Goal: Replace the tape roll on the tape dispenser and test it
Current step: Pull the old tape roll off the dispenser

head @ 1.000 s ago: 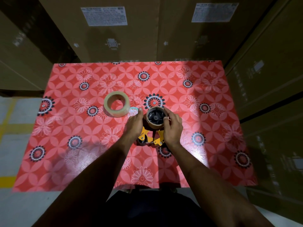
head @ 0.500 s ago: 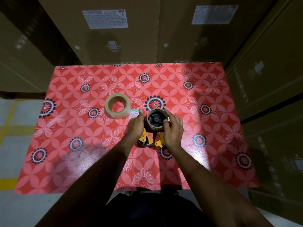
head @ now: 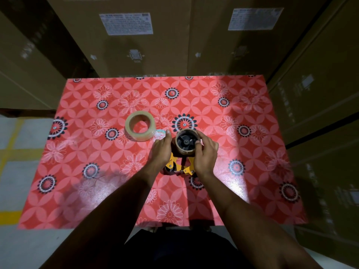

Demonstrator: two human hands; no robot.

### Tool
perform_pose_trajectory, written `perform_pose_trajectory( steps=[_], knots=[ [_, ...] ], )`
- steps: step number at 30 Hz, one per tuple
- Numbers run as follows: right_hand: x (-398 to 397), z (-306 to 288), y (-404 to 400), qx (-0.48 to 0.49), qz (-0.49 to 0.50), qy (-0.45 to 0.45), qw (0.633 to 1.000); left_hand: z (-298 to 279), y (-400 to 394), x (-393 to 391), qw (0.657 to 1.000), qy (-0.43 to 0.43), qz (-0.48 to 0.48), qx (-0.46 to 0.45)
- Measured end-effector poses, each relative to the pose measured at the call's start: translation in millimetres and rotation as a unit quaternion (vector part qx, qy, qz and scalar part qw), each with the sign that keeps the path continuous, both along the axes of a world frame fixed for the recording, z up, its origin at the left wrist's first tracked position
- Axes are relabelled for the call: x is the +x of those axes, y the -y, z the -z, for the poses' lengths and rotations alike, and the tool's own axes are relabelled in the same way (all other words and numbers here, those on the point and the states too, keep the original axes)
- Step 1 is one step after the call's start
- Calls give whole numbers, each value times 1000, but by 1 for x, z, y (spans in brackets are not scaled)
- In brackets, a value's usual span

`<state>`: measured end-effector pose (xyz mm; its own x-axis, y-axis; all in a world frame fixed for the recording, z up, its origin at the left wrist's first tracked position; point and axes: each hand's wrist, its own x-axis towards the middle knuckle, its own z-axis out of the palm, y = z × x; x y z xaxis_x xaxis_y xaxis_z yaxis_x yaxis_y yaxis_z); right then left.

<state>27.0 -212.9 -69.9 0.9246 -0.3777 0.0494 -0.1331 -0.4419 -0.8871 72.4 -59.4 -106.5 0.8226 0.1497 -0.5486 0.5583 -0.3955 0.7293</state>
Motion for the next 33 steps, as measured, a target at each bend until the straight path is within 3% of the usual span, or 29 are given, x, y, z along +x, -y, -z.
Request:
perform_pose_trajectory(
  steps=[4, 10, 14, 19, 22, 28, 33],
  knots=[
    [-6, -1, 3, -75, -66, 50, 994, 8, -5, -3, 1000, 10, -7, -5],
    [9, 1, 6, 86, -4, -59, 994, -8, 2, 1, 1000, 18, -11, 7],
    [11, 1, 7, 173, 57, -83, 980, -12, 2, 0, 1000, 17, 19, 18],
    [9, 2, 9, 162, 3, -53, 985, -15, 4, 3, 1000, 16, 2, 20],
    [7, -2, 10, 100, -58, -61, 991, 4, -1, 6, 1000, 16, 2, 13],
    [1, 4, 10, 13, -57, 3, 998, -20, 6, 0, 998, 15, 37, 42],
    [2, -6, 10, 85, -54, -88, 991, -9, 3, 4, 1000, 10, 17, 18]
  ],
)
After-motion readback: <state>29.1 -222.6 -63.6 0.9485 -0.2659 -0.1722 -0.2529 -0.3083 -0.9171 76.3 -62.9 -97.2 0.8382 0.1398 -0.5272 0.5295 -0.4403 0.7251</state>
